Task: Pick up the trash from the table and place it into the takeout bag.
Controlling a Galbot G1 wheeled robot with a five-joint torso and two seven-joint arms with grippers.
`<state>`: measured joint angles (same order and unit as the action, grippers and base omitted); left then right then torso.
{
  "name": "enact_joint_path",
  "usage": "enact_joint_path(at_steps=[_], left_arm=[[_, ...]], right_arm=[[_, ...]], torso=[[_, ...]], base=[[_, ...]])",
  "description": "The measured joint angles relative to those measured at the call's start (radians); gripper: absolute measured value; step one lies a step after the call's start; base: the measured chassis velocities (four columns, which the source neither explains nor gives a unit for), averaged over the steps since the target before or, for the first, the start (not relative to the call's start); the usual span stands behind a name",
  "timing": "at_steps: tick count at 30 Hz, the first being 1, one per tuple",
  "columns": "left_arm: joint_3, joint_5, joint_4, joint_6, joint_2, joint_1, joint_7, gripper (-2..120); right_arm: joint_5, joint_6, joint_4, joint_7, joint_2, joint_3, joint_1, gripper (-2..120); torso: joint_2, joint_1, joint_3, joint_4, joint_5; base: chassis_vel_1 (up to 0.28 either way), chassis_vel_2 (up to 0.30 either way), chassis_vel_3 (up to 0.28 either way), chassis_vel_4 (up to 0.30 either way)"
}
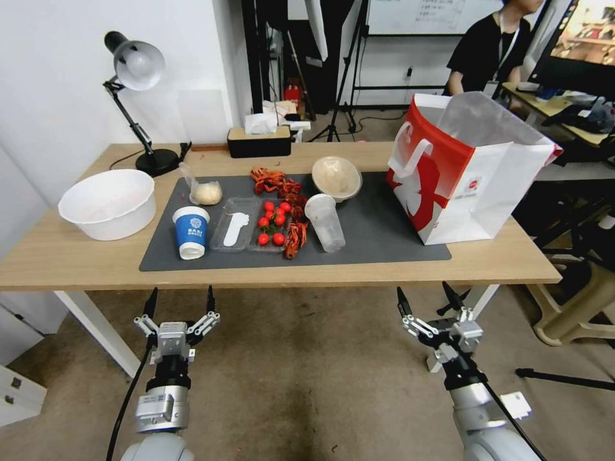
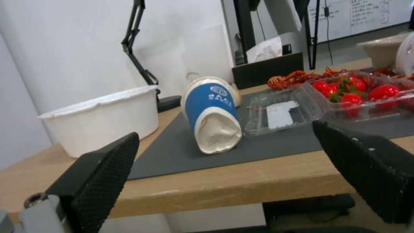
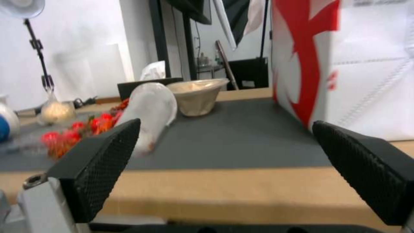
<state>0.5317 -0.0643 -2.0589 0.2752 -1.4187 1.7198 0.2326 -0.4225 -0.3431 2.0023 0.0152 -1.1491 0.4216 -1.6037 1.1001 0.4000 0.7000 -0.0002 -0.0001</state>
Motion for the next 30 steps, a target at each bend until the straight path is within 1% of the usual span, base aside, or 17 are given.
enact_joint_path(at_steps=[1,2,3,5,6,7,10,11,17,19,20,21,22,25,26,29,30], left_arm=[[0.001,0.001,-0.001,-0.001,0.0,0.0,-0.002,100],[0.003,0.002,-0.004,-0.003,0.0,0.002,-0.008,100],[0.003,0.002,-0.004,-0.003,0.0,0.002,-0.008,100],[0.004,0.002,-0.006,-0.003,-0.002,0.005,-0.011,100],[0.004,0.002,-0.007,-0.002,-0.005,0.008,-0.012,100],[0.005,0.001,-0.008,-0.002,-0.005,0.008,-0.012,100],[0.006,0.001,-0.008,-0.002,-0.005,0.009,-0.012,100],[0.007,0.001,-0.01,-0.002,-0.006,0.009,-0.012,100],[0.009,0.001,-0.011,-0.002,-0.006,0.009,-0.013,100],[0.015,0.001,-0.014,-0.002,-0.006,0.008,-0.013,100],[0.015,0.001,-0.014,-0.002,-0.006,0.008,-0.013,100],[0.02,0.001,-0.016,-0.003,-0.006,0.009,-0.013,100],[0.026,0.001,-0.018,-0.003,-0.006,0.011,-0.013,100],[0.03,0.001,-0.02,-0.003,-0.006,0.014,-0.012,100],[0.034,0.001,-0.021,-0.003,-0.006,0.016,-0.012,100],[0.037,0.001,-0.022,-0.003,-0.006,0.018,-0.012,100],[0.04,0.002,-0.022,-0.002,-0.007,0.02,-0.011,100]], right_arm=[[-0.011,0.013,0.002,0.006,0.003,-0.007,0.012,100],[-0.074,0.07,0.008,0.032,0.015,-0.039,0.071,100],[-0.074,0.07,0.008,0.032,0.015,-0.039,0.071,100],[-0.155,0.127,0.016,0.061,0.025,-0.073,0.136,100],[-0.232,0.169,0.024,0.086,0.032,-0.103,0.187,100],[-0.267,0.185,0.027,0.099,0.035,-0.116,0.21,100],[-0.307,0.202,0.029,0.115,0.037,-0.13,0.237,100],[-0.349,0.219,0.031,0.134,0.038,-0.145,0.267,100],[-0.397,0.24,0.031,0.157,0.039,-0.162,0.303,100],[-0.517,0.287,0.02,0.222,0.037,-0.207,0.403,100],[-0.517,0.287,0.02,0.222,0.037,-0.207,0.403,100],[-0.568,0.305,0.006,0.254,0.034,-0.226,0.454,100],[-0.649,0.329,-0.029,0.307,0.026,-0.256,0.549,100],[-0.695,0.342,-0.052,0.34,0.021,-0.27,0.598,100],[-0.747,0.355,-0.077,0.375,0.016,-0.286,0.646,100],[-0.796,0.362,-0.106,0.404,0.01,-0.3,0.69,100],[-0.859,0.375,-0.159,0.447,-0.003,-0.324,0.765,100]], torso=[[0.0,0.0,0.0,0.0001,0.0],[0.0,0.0,0.0,0.0004,0.0],[0.0,0.0,0.0,0.0004,0.0],[0.0,0.0,0.0,0.0003,0.0001],[0.0,0.0,0.0,0.0003,0.0],[0.0,0.0,0.0,0.0003,-0.0001],[0.0,0.0,0.0,0.0002,0.0002],[0.0,0.0,0.0,0.0004,0.0],[0.0,0.0,0.0,0.0002,-0.0001],[0.0,0.0,0.0,0.0003,0.0],[0.0,0.0,0.0,0.0003,0.0],[0.0,0.0,0.0,-0.0001,0.0],[0.0,0.0,0.0,0.0003,-0.0001],[0.0,0.0,0.0,0.0006,-0.0002],[0.0,0.0,0.0,0.0002,0.0],[0.0,0.0,0.0,-0.0002,-0.0002],[0.0,0.0,0.0,0.0003,0.0]], base=[[0.0,0.0,0.0,0.0],[0.0,0.0,0.0,0.0],[0.0,0.0,0.0,0.0],[0.0,0.0,0.0,0.0],[0.0,0.0,0.0,0.0],[0.0,0.0,0.0,0.0],[0.0,0.0,0.0,0.0],[0.0,0.0,0.0,0.0],[0.0,0.0,0.0,0.0],[0.0,0.0,0.0,0.0],[0.0,0.0,0.0,0.0],[0.0,0.0,0.0,0.0],[0.0,0.0,0.0,0.0],[0.0,0.0,0.0,0.0],[0.0,0.0,0.0,0.0],[0.0,0.0,0.0,0.0],[0.0,0.0,0.0,0.0]])
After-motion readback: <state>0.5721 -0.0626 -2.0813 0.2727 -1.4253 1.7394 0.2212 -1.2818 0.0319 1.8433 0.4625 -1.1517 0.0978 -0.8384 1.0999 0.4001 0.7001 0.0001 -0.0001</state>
